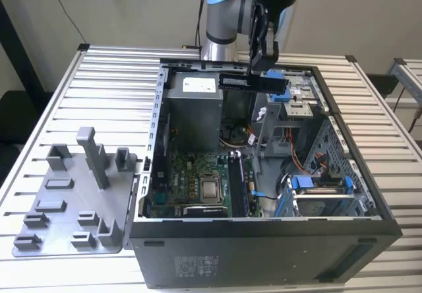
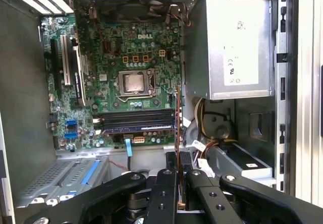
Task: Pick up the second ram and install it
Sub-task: 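Insert the second ram into the second slot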
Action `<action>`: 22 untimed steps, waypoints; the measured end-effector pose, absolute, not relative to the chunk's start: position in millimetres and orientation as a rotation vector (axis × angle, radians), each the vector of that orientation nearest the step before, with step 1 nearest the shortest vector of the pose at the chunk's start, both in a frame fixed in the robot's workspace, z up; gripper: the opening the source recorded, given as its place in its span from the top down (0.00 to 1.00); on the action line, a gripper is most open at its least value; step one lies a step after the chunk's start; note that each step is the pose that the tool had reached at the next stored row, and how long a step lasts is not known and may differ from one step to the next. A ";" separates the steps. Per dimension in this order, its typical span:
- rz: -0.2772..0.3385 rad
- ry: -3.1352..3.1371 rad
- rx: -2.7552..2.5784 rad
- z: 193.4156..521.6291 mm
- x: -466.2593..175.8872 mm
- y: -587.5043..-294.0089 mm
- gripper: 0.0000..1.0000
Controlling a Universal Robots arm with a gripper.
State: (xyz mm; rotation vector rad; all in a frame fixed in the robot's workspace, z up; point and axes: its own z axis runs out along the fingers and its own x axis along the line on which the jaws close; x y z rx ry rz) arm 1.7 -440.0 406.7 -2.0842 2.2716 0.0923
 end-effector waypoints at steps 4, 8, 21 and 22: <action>0.092 2.283 -2.071 406.8 1.7 -440.0 0.86; 0.091 2.295 -2.058 406.8 1.7 -440.0 0.86; 0.090 2.329 -2.018 406.7 1.7 -440.0 0.86; 0.089 2.333 -2.013 406.7 1.7 -440.0 0.86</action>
